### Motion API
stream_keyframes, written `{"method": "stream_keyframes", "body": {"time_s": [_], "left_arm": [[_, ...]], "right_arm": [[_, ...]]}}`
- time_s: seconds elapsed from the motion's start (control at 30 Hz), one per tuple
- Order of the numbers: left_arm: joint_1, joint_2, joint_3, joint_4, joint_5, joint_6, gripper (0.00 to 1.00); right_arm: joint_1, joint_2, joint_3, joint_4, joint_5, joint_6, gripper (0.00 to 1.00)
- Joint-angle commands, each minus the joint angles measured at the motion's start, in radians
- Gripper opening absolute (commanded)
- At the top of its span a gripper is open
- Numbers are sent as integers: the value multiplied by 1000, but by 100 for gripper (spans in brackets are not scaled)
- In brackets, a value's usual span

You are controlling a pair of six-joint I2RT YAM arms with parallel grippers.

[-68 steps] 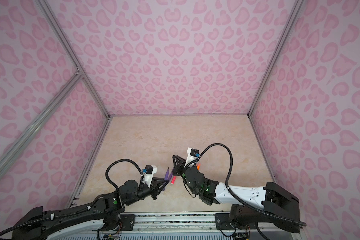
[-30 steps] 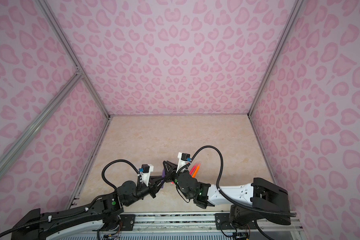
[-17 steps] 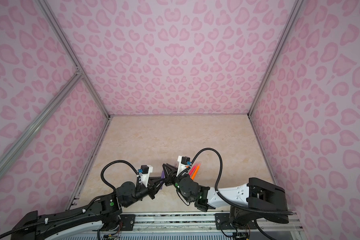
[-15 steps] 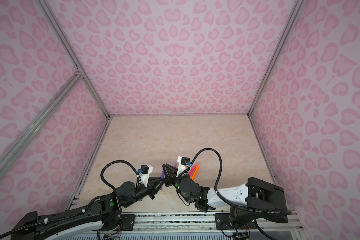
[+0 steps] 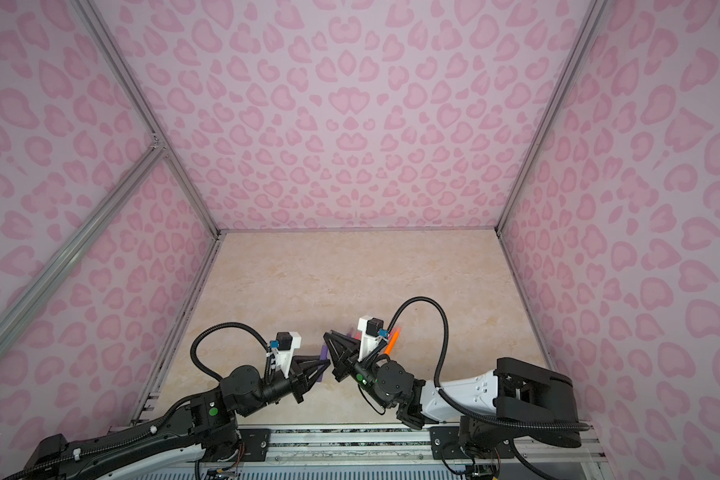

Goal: Insert the pens into the pen caps
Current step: 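Push the held cap down onto the purple marker tip with the right gripper, then open the right gripper and press the cap further onto the marker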

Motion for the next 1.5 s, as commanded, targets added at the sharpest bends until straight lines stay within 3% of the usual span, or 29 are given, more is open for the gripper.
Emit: {"method": "stream_keyframes", "body": {"time_s": [0.0,0.2,0.33,0.4,0.57,0.7,0.87,1.33,1.47], "left_arm": [[7,-8,5,99,-105,0,3],[7,21,20,93,-162,21,3],[8,56,30,88,-213,37,3],[8,80,42,87,-208,44,3],[7,128,54,99,-155,53,3],[8,138,52,102,-136,55,3],[8,141,51,108,-128,53,3],[6,164,54,116,-119,53,3],[6,156,53,113,-118,53,3]], "right_arm": [[6,25,-6,39,-100,-3,0],[7,56,5,73,-108,35,0],[7,26,26,-12,-101,40,4],[7,12,42,-70,-81,35,11],[3,-28,29,-93,5,24,46],[-23,-83,51,-182,10,18,55],[-65,-126,138,-399,-16,23,56],[-131,-22,308,-561,-63,24,55],[-133,3,327,-568,-71,23,48]]}}
